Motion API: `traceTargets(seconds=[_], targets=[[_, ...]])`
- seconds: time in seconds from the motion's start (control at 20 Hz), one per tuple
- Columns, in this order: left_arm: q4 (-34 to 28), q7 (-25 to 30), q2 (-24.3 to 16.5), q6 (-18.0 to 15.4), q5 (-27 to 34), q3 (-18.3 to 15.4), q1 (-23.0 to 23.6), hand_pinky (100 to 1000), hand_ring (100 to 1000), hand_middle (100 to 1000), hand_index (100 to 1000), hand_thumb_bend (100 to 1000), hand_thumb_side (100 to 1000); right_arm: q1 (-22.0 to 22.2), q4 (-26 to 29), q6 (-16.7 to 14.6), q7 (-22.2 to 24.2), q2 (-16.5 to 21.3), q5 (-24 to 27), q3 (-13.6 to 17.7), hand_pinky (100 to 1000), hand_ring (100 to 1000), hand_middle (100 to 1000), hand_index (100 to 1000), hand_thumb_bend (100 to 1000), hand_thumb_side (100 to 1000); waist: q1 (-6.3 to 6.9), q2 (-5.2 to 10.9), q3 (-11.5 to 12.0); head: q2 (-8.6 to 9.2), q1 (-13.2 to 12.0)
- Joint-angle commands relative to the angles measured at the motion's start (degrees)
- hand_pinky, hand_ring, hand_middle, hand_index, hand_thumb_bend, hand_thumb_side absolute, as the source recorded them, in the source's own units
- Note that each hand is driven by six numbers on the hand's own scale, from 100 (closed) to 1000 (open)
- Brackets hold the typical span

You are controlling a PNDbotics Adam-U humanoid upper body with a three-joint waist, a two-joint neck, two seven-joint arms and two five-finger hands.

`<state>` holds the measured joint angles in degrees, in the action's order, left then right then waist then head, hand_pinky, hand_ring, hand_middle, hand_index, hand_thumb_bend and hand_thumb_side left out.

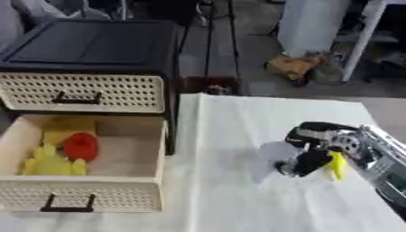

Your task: Pick up objects from table and place into drawer.

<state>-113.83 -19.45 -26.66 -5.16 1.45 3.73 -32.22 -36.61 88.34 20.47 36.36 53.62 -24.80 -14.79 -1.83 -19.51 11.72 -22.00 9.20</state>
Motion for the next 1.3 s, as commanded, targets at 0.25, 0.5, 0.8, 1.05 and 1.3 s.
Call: traceTargets(seconds=[0.25, 0.5, 0.8, 1.05, 1.3], targets=[[-0.76, -0.23, -0.66, 0.11, -0.08, -0.43, -0.22, 518, 553, 676, 888, 100, 967, -0.81, 3.74, 1.29, -2.41, 1.27, 2.06, 1.81, 706, 707, 408, 544, 202, 301, 0.25, 1.27, -0.22, 0.35, -0.14], [-0.76, -0.39, -0.7, 0.11, 0.04, -0.52, -0.12, 515, 553, 676, 888, 100, 966, -1.01, 8.32, 2.33, -3.89, 1.57, 4.31, 3.09, 702, 694, 391, 528, 197, 309, 0.41, 1.56, -0.5, 0.36, -0.29], [-0.76, -0.54, -0.86, 0.05, 0.12, -0.6, -0.07, 514, 553, 677, 888, 100, 963, -1.53, 15.95, 3.73, -6.39, 2.09, 7.35, 4.79, 693, 671, 360, 498, 208, 343, 0.52, 1.98, -0.71, 0.36, -0.4], [-0.76, -0.8, -0.84, -0.1, 0.3, -0.67, -0.13, 515, 555, 678, 889, 100, 958, -3.87, 21.62, 5.44, -7.26, 1.64, 9.29, 4.7, 694, 671, 361, 499, 207, 372, 0.36, 2.37, -0.68, 0.06, -0.1], [-0.76, -0.98, -0.62, -0.27, 0.52, -0.63, -0.37, 515, 556, 678, 888, 100, 956, -8.92, 23.01, 6.58, -5.35, -1.46, 9.22, 2.86, 694, 666, 357, 495, 206, 381, 0.23, 2.51, -0.13, -0.21, 0.53]])
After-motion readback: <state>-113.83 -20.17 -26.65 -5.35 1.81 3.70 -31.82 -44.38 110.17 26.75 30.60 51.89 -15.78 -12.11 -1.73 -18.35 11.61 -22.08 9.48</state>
